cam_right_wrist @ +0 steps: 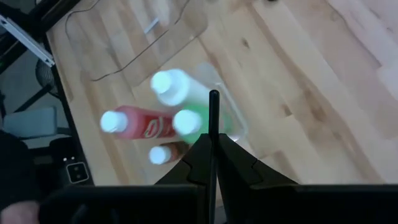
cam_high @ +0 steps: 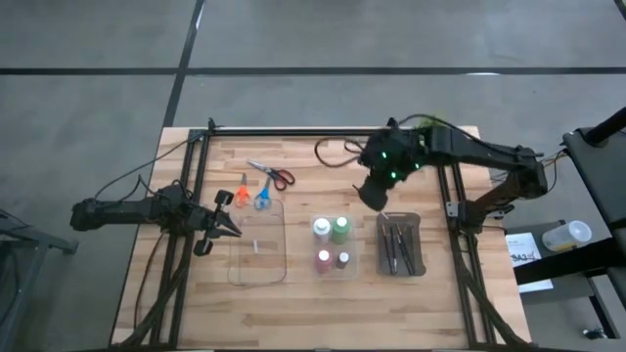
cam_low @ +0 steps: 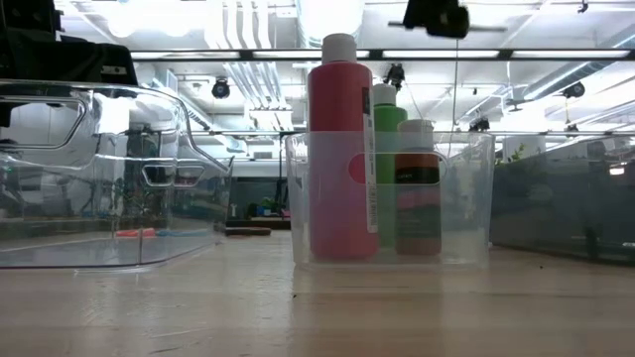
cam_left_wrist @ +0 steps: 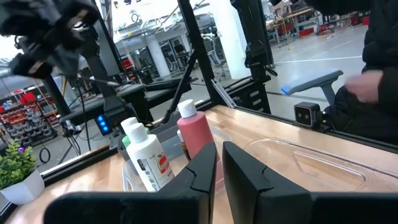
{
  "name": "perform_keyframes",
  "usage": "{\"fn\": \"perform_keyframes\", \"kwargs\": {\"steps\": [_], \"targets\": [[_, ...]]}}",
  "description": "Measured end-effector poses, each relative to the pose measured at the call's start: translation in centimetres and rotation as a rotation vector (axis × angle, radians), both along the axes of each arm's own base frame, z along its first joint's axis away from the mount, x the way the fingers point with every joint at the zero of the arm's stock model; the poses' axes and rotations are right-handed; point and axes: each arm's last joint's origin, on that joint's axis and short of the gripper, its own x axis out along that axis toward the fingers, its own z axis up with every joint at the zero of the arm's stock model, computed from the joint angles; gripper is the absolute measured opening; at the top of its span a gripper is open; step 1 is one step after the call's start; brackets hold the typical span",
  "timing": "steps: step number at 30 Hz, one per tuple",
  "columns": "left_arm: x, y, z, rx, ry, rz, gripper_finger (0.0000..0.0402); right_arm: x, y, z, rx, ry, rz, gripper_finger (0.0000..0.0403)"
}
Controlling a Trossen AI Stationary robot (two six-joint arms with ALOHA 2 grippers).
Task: Pick & Place Paint Supplies
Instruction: Put the silver paintbrush into the black bin
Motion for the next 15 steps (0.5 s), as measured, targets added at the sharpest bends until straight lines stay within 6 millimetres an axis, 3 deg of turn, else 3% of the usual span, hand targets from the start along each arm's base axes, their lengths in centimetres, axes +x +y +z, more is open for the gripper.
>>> {"fn": "perform_keyframes", "kwargs": {"steps": [6, 15], "targets": [[0.0, 0.0, 0.0, 0.000, -0.001, 0.000, 0.0036, -0.4, 3.9, 0.2, -0.002, 0.013, -0.007, 0.0013], [0.0, 0.0, 0.0, 0.000, -0.001, 0.000, 0.0035, -0.8, 7.3, -1.4, 0.009, 0.089, -0.066, 0.0013]]}}
